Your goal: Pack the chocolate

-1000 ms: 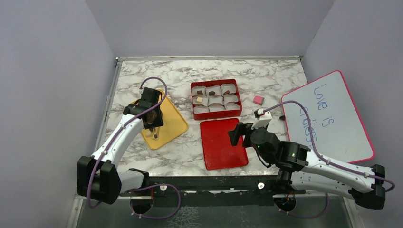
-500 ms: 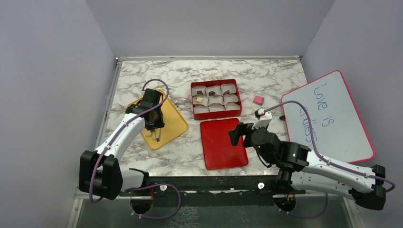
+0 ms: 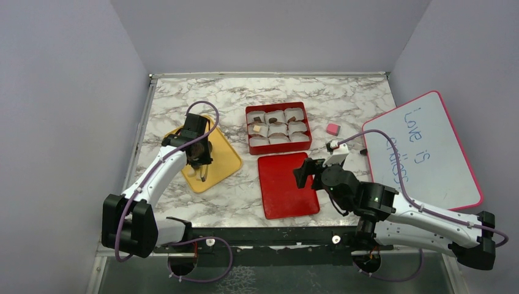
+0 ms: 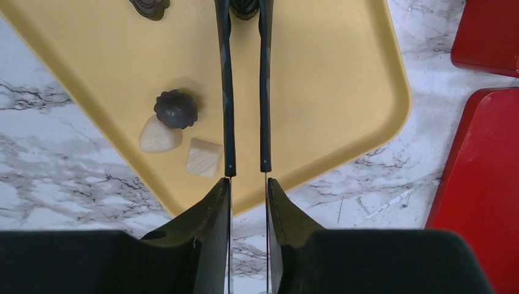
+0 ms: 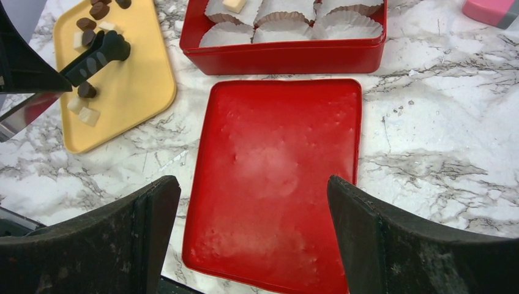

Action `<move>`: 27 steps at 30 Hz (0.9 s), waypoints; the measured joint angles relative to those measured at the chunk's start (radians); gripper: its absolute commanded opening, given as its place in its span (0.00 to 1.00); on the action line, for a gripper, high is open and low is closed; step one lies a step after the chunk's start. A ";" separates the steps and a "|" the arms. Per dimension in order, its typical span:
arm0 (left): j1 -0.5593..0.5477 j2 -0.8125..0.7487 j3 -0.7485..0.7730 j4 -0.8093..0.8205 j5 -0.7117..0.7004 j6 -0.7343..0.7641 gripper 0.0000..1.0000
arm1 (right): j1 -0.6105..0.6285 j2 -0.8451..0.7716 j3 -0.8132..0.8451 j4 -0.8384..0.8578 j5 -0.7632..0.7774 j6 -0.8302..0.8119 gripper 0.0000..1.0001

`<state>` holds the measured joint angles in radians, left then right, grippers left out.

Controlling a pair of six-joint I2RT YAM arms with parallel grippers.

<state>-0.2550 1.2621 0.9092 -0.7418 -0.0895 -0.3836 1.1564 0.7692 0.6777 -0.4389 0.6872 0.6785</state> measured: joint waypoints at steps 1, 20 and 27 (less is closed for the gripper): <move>0.000 0.000 0.000 0.000 0.001 0.002 0.21 | 0.000 0.000 0.000 0.000 0.000 0.000 0.96; 0.000 -0.027 0.108 0.000 0.083 0.028 0.18 | 0.000 0.000 0.000 0.003 0.000 0.000 0.96; -0.010 -0.026 0.177 0.010 0.136 0.027 0.18 | 0.000 -0.002 0.000 0.004 0.000 0.000 0.96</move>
<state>-0.2646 1.2362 1.0863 -0.7315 0.0463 -0.3561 1.1564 0.7673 0.6777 -0.4351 0.6872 0.6785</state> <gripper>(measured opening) 0.241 0.954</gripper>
